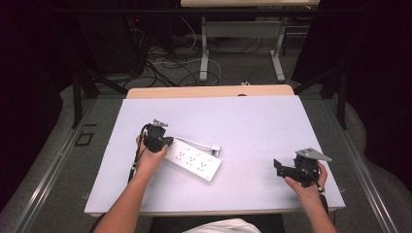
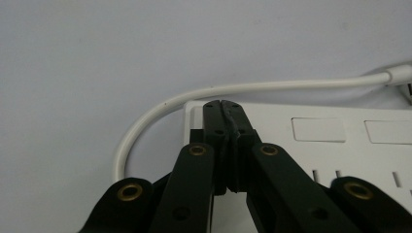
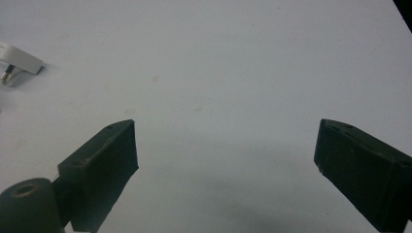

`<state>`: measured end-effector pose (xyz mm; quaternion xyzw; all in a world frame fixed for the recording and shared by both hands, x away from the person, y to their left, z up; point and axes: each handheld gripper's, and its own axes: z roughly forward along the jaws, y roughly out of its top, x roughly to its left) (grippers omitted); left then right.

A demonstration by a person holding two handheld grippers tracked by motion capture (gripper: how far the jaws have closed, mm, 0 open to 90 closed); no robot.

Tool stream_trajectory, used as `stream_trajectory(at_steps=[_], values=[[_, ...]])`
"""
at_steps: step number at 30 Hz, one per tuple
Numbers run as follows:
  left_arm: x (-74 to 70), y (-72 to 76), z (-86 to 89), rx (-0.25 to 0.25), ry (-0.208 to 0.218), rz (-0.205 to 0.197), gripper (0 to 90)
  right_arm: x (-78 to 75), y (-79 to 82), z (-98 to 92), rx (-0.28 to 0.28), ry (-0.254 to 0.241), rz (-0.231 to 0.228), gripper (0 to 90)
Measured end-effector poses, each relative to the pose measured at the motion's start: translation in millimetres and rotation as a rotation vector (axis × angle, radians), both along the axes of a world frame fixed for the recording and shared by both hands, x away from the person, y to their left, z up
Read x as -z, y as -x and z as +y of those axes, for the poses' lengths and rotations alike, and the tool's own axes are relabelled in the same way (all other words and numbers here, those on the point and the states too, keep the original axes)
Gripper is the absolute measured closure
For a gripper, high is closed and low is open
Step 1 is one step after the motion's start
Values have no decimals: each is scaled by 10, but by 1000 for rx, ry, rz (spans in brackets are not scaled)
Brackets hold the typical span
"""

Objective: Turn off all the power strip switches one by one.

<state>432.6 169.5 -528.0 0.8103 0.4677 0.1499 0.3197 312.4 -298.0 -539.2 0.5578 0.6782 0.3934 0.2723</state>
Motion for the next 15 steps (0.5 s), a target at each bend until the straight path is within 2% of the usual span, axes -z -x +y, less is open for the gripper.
stream_trajectory(at_steps=[3,5,7,15], values=[[3,7,-7,-3,-3,16,900,0,-2,-6,3,3,-10,92],[4,6,-13,2,-9,13,900,-13,6,-16,-2,6,6,92],[8,8,-21,1,-8,7,900,-5,1,-3,9,-7,-7,92],[7,9,-19,1,-13,7,900,-4,-2,-3,7,-11,-6,92]])
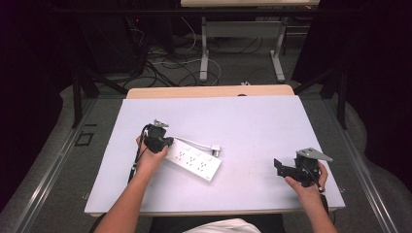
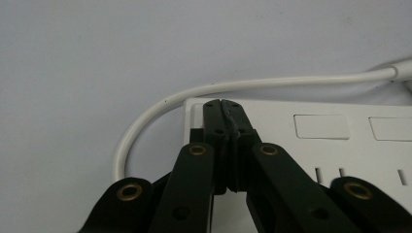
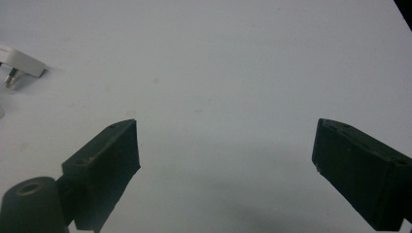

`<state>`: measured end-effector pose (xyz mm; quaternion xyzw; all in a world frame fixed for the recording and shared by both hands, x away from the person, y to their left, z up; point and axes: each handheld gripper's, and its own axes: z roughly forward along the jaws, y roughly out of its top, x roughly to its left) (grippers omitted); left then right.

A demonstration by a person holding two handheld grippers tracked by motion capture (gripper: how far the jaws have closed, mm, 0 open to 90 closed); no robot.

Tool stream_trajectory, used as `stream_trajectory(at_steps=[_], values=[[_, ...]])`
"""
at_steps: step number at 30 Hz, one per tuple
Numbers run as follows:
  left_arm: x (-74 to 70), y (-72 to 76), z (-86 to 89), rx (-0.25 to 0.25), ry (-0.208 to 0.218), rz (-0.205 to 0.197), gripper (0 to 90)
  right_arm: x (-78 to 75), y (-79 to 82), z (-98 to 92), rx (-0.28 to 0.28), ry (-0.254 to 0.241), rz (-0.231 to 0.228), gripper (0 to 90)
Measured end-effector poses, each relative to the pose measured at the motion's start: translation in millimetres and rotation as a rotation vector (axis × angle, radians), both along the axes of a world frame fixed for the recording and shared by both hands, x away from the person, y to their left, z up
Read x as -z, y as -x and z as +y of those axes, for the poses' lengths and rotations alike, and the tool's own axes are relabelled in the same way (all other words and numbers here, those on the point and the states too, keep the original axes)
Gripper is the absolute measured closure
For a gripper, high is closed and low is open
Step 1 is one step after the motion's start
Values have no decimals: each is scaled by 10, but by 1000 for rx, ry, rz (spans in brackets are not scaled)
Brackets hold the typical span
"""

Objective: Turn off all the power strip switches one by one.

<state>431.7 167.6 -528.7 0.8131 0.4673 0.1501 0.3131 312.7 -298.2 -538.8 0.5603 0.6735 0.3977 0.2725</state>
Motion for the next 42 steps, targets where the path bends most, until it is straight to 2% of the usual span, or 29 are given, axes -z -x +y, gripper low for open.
stream_trajectory(at_steps=[10,15,19,37,39,40,42], values=[[12,14,-23,-9,-18,-10,900,-3,-1,-4,0,-4,1,93],[14,25,0,1,-4,-15,900,-14,6,-17,-5,-3,16,93],[7,27,8,-4,2,-30,900,-7,4,-16,-1,-12,8,93],[29,36,48,-27,45,-26,900,3,1,-8,4,-13,2,99],[30,40,51,-29,41,-34,900,-15,12,-20,-8,-1,25,99],[30,40,51,-29,41,-34,900,-4,5,-14,-4,-8,8,99],[30,39,54,-26,39,-35,900,-17,15,-21,-10,-5,26,99]])
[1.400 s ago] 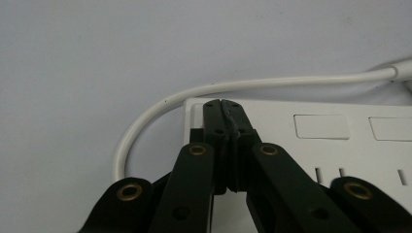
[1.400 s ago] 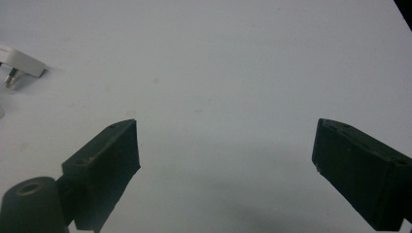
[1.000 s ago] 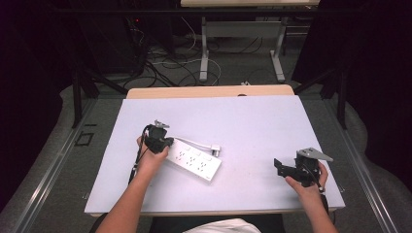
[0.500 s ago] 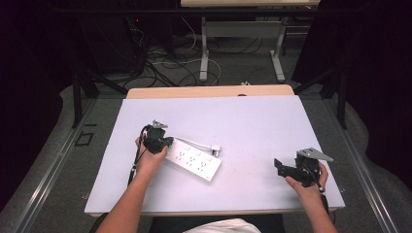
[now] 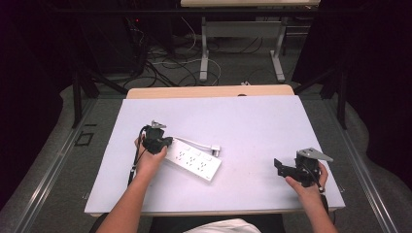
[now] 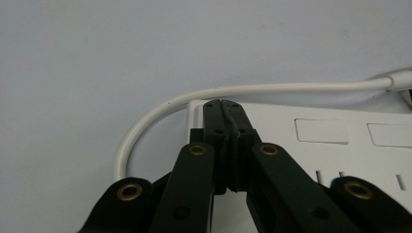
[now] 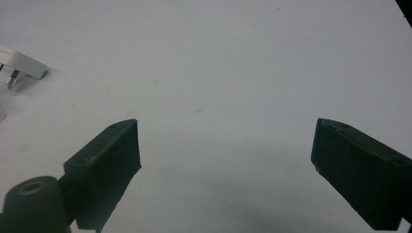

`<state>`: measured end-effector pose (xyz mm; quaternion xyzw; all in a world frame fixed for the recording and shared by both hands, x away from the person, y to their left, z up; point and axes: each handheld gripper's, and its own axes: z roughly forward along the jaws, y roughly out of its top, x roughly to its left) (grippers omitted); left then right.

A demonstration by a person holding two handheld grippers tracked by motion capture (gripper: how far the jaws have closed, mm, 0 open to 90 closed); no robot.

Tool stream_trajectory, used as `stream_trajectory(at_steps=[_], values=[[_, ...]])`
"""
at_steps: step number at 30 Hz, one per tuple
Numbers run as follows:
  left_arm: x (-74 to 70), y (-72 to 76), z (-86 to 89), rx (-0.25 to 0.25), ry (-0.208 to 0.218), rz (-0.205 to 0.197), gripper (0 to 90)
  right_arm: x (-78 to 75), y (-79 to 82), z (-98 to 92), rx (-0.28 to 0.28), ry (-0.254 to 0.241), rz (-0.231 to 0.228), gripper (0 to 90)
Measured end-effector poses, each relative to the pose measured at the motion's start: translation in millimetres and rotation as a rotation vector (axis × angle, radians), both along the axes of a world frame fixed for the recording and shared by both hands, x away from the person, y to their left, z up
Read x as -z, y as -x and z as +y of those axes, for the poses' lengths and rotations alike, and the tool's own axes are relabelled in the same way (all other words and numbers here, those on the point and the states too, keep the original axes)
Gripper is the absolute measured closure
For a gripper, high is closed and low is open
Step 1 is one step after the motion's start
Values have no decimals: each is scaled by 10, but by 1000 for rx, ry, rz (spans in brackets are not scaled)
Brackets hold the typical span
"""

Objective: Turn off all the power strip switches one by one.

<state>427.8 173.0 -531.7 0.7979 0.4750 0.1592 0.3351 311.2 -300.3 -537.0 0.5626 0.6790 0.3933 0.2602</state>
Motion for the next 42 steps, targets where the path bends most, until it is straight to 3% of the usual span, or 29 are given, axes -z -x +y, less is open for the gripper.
stream_trajectory(at_steps=[2,3,6,8,26,42], values=[[-1,0,1,0,-2,-4,900,0,1,1,0,-1,0,99],[-2,3,-2,-1,-3,-2,900,16,-10,8,4,-9,-21,99],[-6,16,-11,-1,0,9,900,3,-3,1,1,-3,-5,99],[-7,22,-22,1,2,8,900,26,-19,17,16,-12,-34,100],[-97,114,-205,77,37,-11,900,16,-17,5,4,-9,-22,101],[-75,163,-395,134,19,-4,900,13,-17,0,13,-5,-35,102]])
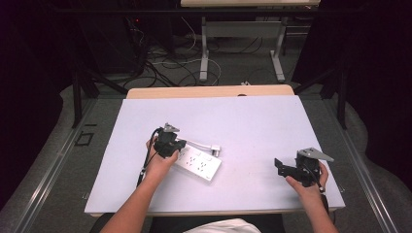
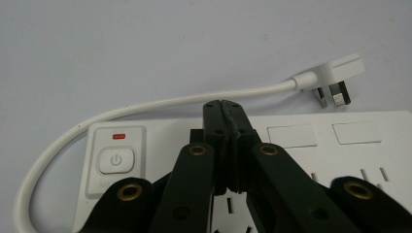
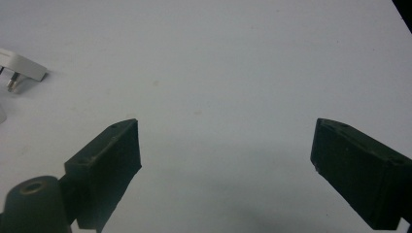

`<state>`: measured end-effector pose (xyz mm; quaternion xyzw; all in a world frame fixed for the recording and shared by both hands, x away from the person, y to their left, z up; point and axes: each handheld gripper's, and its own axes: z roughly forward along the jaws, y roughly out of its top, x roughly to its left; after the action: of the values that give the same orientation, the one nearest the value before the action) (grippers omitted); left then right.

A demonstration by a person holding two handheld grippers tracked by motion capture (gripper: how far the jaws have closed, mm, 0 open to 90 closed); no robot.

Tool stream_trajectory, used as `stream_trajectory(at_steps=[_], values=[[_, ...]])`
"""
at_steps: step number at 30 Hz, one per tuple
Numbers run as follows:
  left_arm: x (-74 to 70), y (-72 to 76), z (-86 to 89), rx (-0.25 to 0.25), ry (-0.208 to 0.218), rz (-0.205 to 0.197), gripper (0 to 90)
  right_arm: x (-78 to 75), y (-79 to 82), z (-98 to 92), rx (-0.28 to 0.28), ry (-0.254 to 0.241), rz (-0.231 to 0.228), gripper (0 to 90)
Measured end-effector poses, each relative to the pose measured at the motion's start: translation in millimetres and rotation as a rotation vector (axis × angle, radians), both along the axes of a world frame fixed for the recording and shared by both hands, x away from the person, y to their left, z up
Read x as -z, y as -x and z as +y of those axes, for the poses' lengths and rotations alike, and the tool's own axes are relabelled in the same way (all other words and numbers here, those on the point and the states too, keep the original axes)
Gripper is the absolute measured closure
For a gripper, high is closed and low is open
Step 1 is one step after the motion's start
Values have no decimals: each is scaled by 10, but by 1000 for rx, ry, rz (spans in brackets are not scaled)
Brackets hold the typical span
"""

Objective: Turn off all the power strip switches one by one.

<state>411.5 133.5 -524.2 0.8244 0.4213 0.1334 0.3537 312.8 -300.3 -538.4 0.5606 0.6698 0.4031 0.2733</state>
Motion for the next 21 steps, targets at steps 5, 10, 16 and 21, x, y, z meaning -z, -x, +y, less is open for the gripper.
stream_trajectory(at_steps=[5,10,16,21], values=[[23,13,-49,4,7,10,900,-7,6,3,-3,-9,10,101],[30,11,-69,16,-2,8,900,-2,3,6,2,-7,4,102],[50,16,-104,14,6,15,900,-3,2,6,4,-8,4,102],[68,10,-118,21,-1,16,900,-7,6,2,-5,-8,11,102]])
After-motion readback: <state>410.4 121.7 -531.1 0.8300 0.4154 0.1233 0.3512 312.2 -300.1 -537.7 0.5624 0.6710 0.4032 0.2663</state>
